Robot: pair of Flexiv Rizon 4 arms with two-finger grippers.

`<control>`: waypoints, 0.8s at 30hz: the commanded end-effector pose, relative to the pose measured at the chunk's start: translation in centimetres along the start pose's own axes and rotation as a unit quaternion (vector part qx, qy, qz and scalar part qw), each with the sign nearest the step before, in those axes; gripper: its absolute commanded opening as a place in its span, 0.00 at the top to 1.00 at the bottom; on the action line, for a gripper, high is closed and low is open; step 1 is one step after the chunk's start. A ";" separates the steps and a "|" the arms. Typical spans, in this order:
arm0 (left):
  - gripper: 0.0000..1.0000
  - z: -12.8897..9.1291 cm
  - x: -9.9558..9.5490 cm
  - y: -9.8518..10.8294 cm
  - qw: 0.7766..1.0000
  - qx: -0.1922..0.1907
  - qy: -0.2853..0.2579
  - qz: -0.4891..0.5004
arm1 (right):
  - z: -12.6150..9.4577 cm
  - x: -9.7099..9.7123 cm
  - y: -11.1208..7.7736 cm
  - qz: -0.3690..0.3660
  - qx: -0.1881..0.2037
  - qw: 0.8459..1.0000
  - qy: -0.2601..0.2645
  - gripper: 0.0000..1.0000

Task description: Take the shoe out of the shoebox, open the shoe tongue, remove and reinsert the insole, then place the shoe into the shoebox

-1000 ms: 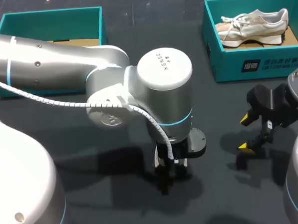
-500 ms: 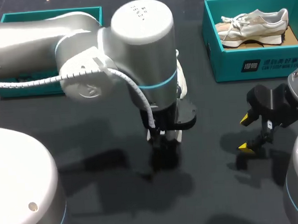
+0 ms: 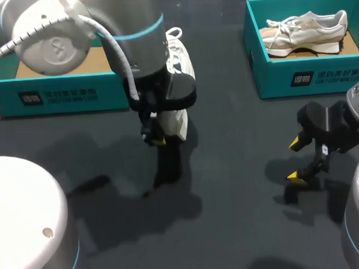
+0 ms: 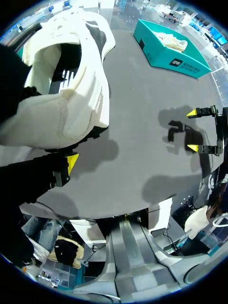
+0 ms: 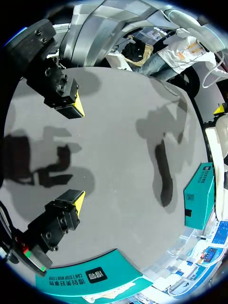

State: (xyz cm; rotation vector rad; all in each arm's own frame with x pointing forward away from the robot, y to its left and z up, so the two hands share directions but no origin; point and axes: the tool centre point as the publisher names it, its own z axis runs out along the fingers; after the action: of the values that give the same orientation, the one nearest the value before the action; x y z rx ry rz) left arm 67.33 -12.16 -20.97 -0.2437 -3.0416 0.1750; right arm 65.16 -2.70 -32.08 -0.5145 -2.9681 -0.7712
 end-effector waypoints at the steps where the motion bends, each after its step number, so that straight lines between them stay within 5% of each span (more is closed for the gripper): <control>1: 1.00 -4.6 -1.3 4.5 0.999 0.025 0.025 0.006 | -0.1 0.2 -0.1 0.000 0.000 1.000 -0.002 0.00; 18: 1.00 -4.3 -1.4 4.3 0.999 0.022 0.026 0.008 | -0.1 0.2 -0.1 0.000 0.000 1.000 -0.002 0.00; 24: 1.00 -6.0 -4.5 6.1 0.999 0.028 0.023 0.007 | -0.1 0.2 -0.1 0.000 0.000 1.000 -0.002 0.00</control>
State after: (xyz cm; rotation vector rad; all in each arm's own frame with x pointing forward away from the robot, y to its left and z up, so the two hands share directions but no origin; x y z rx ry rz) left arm 71.67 -7.14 -17.03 -0.2576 -3.0057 0.2467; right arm 65.16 -2.71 -32.08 -0.5148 -2.9681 -0.7711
